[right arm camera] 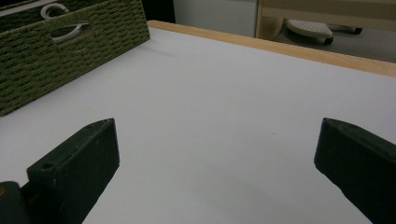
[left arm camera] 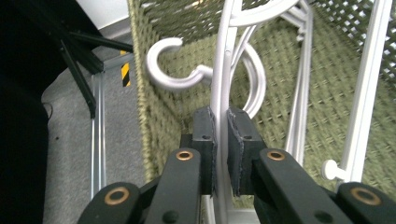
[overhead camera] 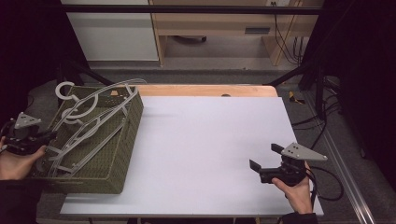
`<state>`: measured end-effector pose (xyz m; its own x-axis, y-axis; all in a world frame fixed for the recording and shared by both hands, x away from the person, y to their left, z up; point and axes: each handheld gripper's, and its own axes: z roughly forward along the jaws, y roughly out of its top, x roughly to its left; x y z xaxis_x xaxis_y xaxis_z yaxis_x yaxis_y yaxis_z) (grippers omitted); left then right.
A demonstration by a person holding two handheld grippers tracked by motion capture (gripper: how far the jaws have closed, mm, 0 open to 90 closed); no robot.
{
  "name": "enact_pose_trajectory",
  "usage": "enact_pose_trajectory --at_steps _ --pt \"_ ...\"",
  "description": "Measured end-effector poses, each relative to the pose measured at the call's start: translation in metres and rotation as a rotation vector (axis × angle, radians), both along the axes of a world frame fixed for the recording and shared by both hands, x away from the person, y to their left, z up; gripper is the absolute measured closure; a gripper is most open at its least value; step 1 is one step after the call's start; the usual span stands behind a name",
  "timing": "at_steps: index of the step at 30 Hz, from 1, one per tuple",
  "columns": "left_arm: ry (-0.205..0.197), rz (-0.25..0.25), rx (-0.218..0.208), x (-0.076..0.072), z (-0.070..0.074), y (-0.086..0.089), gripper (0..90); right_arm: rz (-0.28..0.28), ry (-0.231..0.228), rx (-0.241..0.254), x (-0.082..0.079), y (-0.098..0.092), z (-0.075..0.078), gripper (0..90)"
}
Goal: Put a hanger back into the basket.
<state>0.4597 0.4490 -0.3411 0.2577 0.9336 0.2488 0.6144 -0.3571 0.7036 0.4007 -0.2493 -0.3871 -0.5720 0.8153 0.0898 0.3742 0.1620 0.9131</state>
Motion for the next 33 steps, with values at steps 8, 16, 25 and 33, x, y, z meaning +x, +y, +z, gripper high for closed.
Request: enact_pose_trajectory --at_steps 8,16,25,33 --pt "0.020 0.032 0.018 -0.004 -0.006 0.009 82.8 0.000 0.000 -0.001 0.000 0.000 0.000 0.2" --pt "0.041 0.057 0.042 -0.009 -0.011 0.017 82.8 0.002 0.000 -0.004 0.000 0.000 0.000 0.2" --pt "0.064 0.092 0.048 -0.009 -0.019 0.021 82.8 0.003 -0.002 -0.008 0.000 0.000 0.000 0.2" --pt "0.113 0.098 0.075 -0.002 -0.031 0.009 82.7 0.000 0.000 -0.002 0.000 0.000 0.000 0.2"
